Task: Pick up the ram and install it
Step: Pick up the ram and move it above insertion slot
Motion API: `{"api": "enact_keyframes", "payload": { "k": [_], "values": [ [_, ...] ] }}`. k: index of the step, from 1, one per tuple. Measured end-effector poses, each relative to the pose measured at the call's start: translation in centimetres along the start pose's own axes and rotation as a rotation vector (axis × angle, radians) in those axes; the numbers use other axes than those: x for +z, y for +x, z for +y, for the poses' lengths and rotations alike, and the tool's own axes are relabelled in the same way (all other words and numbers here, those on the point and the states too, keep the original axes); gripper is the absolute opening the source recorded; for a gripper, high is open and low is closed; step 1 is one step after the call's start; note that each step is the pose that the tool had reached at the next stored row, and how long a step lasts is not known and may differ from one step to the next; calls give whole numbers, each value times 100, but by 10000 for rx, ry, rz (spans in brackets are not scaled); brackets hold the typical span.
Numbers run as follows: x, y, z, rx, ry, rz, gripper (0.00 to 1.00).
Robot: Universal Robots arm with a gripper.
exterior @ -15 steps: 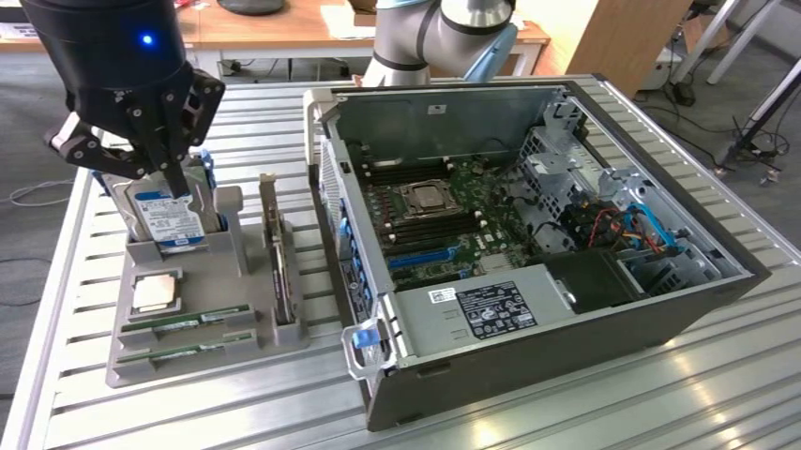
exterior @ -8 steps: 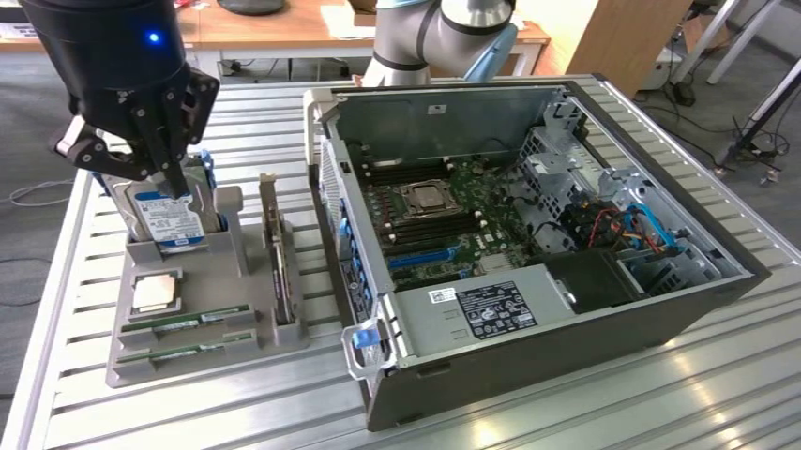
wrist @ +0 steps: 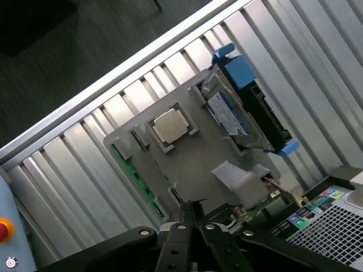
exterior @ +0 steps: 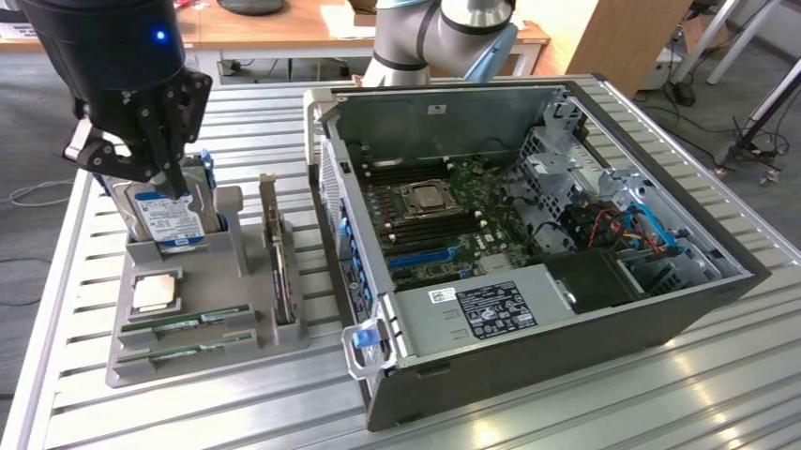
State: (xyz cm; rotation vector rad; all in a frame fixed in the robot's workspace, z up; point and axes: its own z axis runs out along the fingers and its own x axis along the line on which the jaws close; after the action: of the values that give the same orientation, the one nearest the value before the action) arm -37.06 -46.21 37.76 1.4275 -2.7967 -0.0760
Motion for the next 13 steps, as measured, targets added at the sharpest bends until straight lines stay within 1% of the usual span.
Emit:
{"api": "enact_keyframes", "payload": {
  "k": [13],
  "values": [
    [5, 0, -1, -2280, -37, 114, 11]
  ]
}}
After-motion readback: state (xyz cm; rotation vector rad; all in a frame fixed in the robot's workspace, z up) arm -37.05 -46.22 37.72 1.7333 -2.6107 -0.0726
